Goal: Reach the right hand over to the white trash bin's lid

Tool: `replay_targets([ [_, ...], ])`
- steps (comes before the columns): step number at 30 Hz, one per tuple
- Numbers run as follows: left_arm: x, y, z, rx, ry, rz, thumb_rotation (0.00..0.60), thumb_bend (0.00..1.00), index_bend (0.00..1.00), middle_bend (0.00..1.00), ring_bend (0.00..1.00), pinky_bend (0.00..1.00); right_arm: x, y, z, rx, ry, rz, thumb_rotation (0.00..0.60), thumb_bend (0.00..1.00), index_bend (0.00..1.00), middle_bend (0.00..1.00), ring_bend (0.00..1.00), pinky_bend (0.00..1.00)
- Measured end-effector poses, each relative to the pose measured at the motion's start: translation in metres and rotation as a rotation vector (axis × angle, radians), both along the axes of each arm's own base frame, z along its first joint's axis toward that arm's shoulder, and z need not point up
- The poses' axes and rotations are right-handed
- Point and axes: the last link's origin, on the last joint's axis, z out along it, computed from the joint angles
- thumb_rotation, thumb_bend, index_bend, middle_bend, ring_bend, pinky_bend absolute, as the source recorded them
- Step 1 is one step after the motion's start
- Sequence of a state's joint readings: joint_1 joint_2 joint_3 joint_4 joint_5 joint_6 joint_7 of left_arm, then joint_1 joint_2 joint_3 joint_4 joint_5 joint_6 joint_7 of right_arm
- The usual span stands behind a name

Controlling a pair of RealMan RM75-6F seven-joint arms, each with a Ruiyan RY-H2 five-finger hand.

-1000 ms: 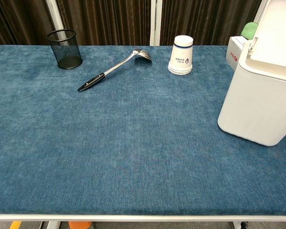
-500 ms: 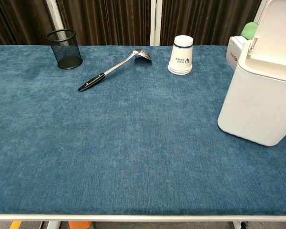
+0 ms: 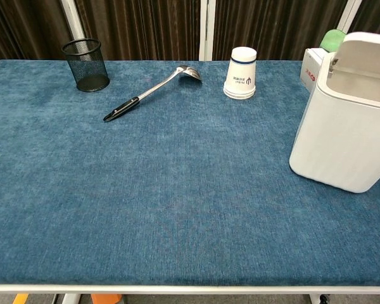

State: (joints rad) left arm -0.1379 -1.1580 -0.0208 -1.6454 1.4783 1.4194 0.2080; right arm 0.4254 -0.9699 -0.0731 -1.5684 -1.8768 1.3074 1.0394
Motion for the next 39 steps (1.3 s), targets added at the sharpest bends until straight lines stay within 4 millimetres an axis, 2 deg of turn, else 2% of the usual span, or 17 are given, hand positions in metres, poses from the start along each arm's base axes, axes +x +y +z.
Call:
replay_targets([
  [11,-0.002,-0.001,0.002,0.0,-0.005,0.006,0.6,0.0,0.08,0.05,0.0,0.12,-0.001,0.011,-0.012,0.085,-0.047,-0.022,0.6,1.0,0.0,0.09,0.0,0.01],
  [31,-0.003,-0.001,0.001,-0.004,-0.005,0.011,0.6,0.0,0.08,0.05,0.0,0.12,-0.019,0.009,-0.03,0.19,-0.14,-0.112,0.6,1.0,0.0,0.08,0.0,0.01],
  [39,-0.003,-0.001,0.002,-0.001,-0.004,0.01,0.6,0.0,0.08,0.05,0.0,0.12,-0.014,0.01,-0.024,0.157,-0.163,-0.076,0.6,1.0,0.0,0.08,0.0,0.01],
])
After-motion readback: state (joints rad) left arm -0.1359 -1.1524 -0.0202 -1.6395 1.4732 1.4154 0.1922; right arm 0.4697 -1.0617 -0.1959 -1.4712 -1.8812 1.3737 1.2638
